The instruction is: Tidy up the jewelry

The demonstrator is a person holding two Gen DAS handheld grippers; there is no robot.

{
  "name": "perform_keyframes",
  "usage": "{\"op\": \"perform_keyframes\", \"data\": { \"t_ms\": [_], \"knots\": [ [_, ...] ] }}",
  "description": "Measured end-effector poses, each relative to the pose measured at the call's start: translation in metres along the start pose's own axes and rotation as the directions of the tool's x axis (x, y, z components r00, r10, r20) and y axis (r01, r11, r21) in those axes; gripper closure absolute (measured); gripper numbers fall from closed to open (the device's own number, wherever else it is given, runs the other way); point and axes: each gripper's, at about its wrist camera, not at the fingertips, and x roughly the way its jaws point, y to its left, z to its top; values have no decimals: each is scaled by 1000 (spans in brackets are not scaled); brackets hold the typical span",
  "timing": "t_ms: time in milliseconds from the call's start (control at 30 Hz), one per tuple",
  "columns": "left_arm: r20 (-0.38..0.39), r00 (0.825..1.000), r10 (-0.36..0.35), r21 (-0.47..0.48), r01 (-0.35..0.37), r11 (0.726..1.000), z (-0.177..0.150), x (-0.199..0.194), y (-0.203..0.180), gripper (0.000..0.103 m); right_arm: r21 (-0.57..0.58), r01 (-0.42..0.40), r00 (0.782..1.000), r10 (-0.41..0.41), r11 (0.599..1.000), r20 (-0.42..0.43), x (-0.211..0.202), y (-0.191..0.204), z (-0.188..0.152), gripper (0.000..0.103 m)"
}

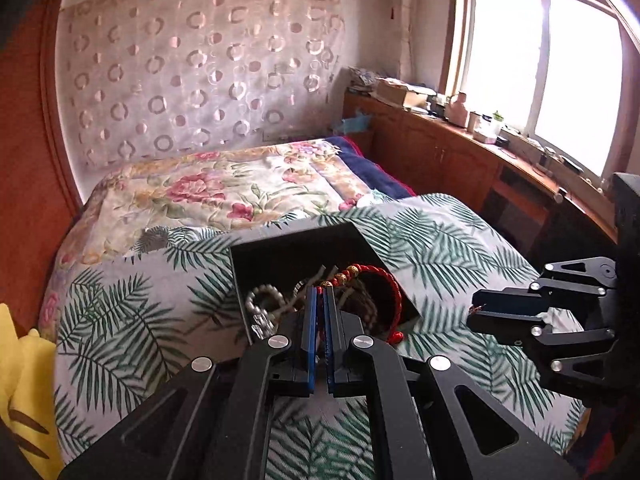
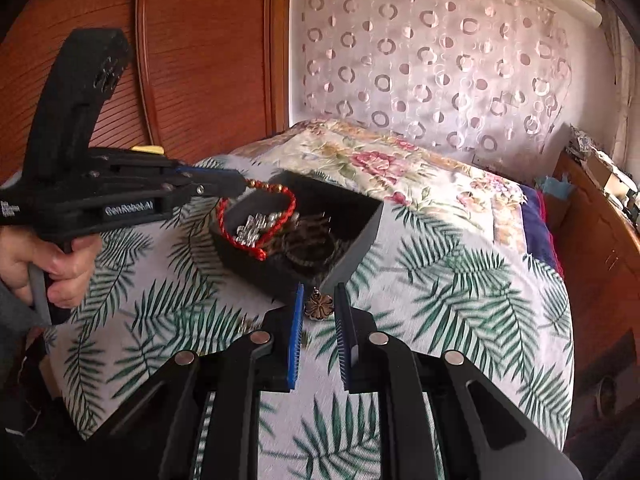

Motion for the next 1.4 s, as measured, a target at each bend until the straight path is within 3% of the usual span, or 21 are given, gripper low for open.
{"op": "perform_keyframes", "data": {
  "t_ms": [433,500,567,767,867,967,1033,1067,1133,1200,1400],
  "knots": [
    [-31,998,46,-73,-48,996,3,34,26,100,17,-3,1000,3,1000,-4,42,-11,44,86],
    [-29,998,55,-76,-57,995,1,33,27,90,29,-9,1000,10,1000,-8,49,-14,48,86],
    [-15,997,78,-77,-79,994,0,30,29,60,44,-24,1000,24,999,-12,58,-17,52,86],
    [24,992,123,-85,-121,989,-12,14,37,19,66,-46,999,48,997,-25,80,-20,60,86],
    [30,990,135,-92,-132,987,-19,8,42,10,77,-57,998,59,995,-29,88,-20,62,85],
    [33,990,136,-103,-131,986,-26,3,46,7,74,-51,998,53,996,-25,91,-19,64,84],
    [31,991,129,-110,-125,986,-31,0,48,7,83,-44,999,46,996,-19,91,-19,65,54],
    [30,991,130,-111,-126,986,-33,-2,49,7,91,-49,999,50,995,-9,90,-19,66,47],
    [33,991,128,-112,-124,986,-38,-5,49,7,103,-53,999,53,993,2,88,-21,67,44],
    [29,992,126,-110,-122,986,-43,-7,48,7,108,-38,999,37,993,13,83,-22,67,34],
    [14,994,111,-83,-110,990,-62,-17,34,7,118,-37,998,31,992,52,56,-25,54,25]
  ]
}}
